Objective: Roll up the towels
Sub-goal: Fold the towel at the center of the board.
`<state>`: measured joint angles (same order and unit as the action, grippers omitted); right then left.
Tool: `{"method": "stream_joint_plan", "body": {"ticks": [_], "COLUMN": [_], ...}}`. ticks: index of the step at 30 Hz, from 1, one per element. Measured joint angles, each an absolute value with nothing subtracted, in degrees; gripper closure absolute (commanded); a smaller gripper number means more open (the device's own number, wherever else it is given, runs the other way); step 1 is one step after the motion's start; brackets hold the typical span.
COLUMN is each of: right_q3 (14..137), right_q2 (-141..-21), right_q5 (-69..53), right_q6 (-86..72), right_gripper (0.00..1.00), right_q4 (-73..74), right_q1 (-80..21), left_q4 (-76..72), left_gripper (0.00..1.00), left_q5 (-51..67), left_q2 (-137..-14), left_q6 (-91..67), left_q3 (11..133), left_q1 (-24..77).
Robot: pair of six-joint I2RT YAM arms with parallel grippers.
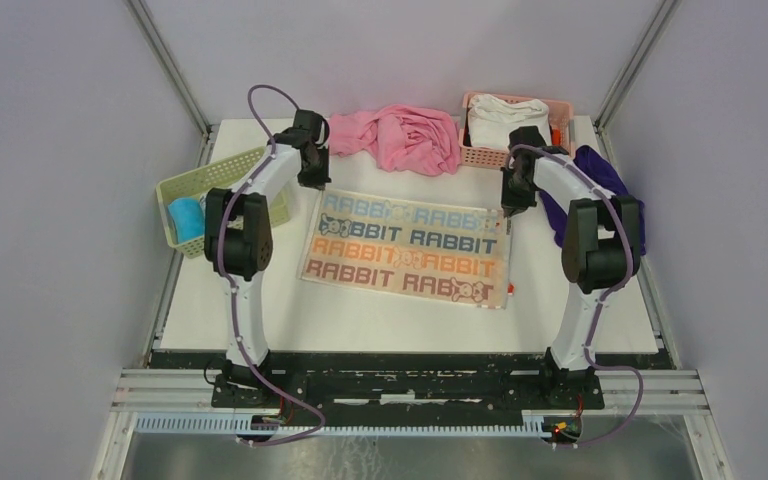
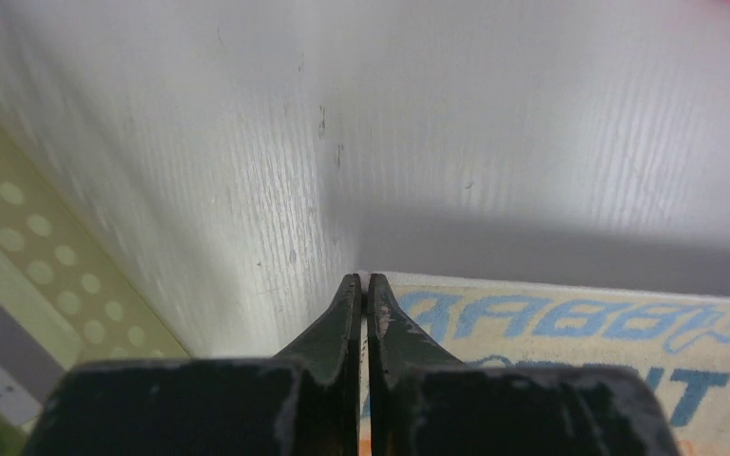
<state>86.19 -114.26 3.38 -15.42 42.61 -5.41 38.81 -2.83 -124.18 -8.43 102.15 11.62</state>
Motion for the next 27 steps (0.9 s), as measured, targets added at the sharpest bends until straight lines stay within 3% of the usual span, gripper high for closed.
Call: {"method": "stream_joint_plan", "body": {"ticks": [8, 27], "right_q3": [86.21, 60.6], "right_q2": [-109.3, -83.11], "right_q5": [5.23, 1.28], "right_q6": [-14.9, -18.63], "right_gripper": [1.0, 1.0], "right_q4": [42.26, 39.38], "right_q1": [-5.41, -5.52], "left_q4": [35.86, 32.01], "left_gripper": [0.97, 0.97], "left_q5": [-2.39, 0.3], "left_q2": [-118.61, -97.34], "left_q6": [-8.43, -9.54], "left_q3": [98.91, 74.06], "left_q1": [11.35, 11.38]}}
